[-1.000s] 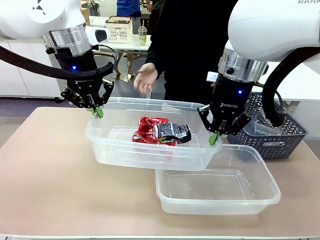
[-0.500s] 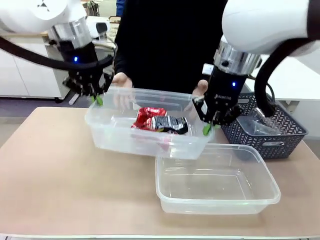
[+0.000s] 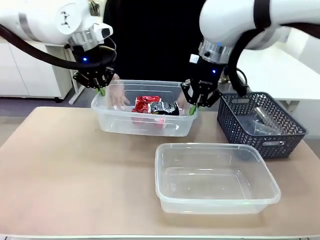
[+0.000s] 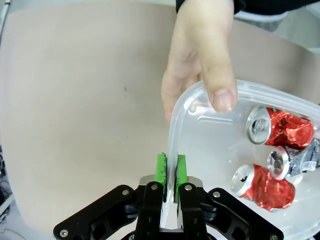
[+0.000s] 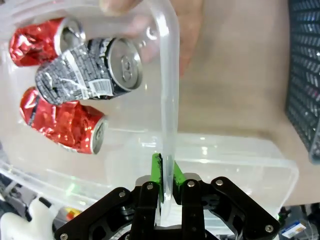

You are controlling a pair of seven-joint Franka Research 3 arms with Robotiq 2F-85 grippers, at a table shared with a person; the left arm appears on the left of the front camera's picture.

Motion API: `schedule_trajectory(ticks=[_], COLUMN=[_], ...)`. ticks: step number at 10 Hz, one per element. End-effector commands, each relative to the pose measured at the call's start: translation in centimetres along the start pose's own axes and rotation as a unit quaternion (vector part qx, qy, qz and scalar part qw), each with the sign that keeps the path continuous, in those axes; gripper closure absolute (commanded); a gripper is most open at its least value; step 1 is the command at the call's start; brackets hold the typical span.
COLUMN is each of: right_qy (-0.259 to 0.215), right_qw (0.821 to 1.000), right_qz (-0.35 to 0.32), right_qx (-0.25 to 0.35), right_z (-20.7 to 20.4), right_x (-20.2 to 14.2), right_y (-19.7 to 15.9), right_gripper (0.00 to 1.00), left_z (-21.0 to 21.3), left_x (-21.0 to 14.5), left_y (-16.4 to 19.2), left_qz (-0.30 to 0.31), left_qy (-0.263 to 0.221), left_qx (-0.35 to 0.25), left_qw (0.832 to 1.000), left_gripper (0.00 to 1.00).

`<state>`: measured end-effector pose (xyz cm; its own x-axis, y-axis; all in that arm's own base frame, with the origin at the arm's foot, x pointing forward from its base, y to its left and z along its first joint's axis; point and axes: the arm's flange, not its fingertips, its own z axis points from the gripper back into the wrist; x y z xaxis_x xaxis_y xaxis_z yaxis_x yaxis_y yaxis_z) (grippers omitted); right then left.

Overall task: Sort the waste into each basket.
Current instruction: Offer the picked Organizing box to the human, then release the Organizing box you were holding.

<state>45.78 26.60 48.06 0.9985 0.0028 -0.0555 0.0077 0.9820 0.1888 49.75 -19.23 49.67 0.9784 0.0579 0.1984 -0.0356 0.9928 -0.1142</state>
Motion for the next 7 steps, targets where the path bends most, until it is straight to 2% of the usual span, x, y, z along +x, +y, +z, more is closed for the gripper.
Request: schedule_trajectory(ticks=[1,2,7], right_qy=[0.021,0.0,0.0], right_qw=[0.999,1.0,1.0], right_qz=[0.008,0.0,0.0], right_qx=[0.041,0.0,0.0], right_z=[-0.77,0.0,0.0], right_x=[0.38,0.0,0.0], right_y=[0.95,0.0,0.0], right_gripper=[0.94,0.94,0.94], left_z=[1.88,1.88,1.88], left_x=[-0.37,-0.37,-0.37], left_y=[-0.22,-0.22,-0.22], left_qz=[0.005,0.005,0.005], left_qy=[-0.017,-0.017,-0.017], left_qx=[0.001,0.001,0.001], left_qw=[1.0,1.0,1.0], left_gripper=[0.91,0.91,0.91])
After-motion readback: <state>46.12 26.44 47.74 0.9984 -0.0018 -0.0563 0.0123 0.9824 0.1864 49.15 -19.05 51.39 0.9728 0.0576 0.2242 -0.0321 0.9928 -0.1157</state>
